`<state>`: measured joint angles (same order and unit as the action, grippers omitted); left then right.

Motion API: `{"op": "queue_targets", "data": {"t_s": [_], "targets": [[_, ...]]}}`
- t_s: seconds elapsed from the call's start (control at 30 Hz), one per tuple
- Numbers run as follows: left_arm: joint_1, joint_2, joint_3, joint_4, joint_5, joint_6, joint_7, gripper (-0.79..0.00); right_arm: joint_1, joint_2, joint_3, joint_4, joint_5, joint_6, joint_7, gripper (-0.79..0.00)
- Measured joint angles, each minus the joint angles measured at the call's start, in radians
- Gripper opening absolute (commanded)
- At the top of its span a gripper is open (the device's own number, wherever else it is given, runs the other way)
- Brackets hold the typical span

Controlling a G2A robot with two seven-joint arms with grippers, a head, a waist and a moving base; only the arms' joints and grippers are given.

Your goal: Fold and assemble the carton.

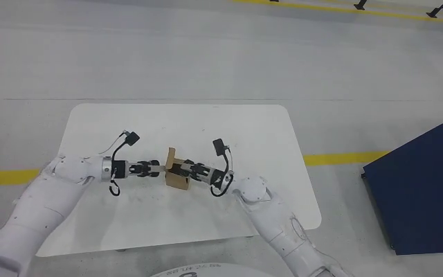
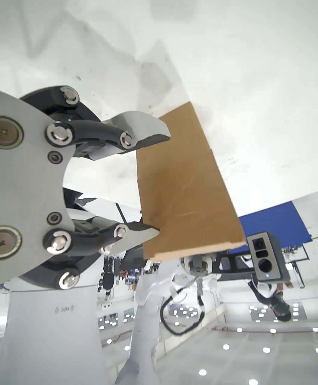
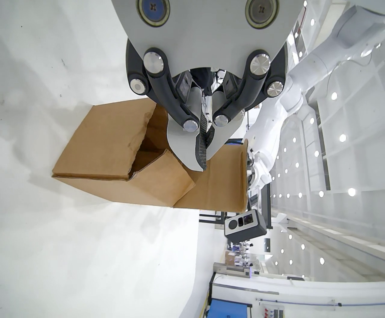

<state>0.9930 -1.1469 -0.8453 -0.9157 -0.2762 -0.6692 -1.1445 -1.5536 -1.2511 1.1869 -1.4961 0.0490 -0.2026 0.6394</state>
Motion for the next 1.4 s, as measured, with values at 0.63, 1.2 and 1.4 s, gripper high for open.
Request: {"op": "queue_targets", "data": {"t_s": [0.63, 1.2, 1.4], "targets": [[-0.018, -0.020, 0.069, 0.088, -0.028, 0.003, -0.010, -0.083, -0.085, 0.025, 0.032, 0.033, 0.067, -0.321, 0.075, -0.785], [-0.070, -0.063, 0.121, 0.192, -0.016, -0.021, 0.015, -0.099, -0.013, 0.013, -0.045, -0.039, -0.014, 0.115, -0.096, -0.785], [-0.082, -0.072, 0.130, 0.211, -0.009, -0.024, 0.018, -0.120, 0.021, 0.009, -0.070, -0.049, -0.017, 0.251, -0.102, -0.785]]}}
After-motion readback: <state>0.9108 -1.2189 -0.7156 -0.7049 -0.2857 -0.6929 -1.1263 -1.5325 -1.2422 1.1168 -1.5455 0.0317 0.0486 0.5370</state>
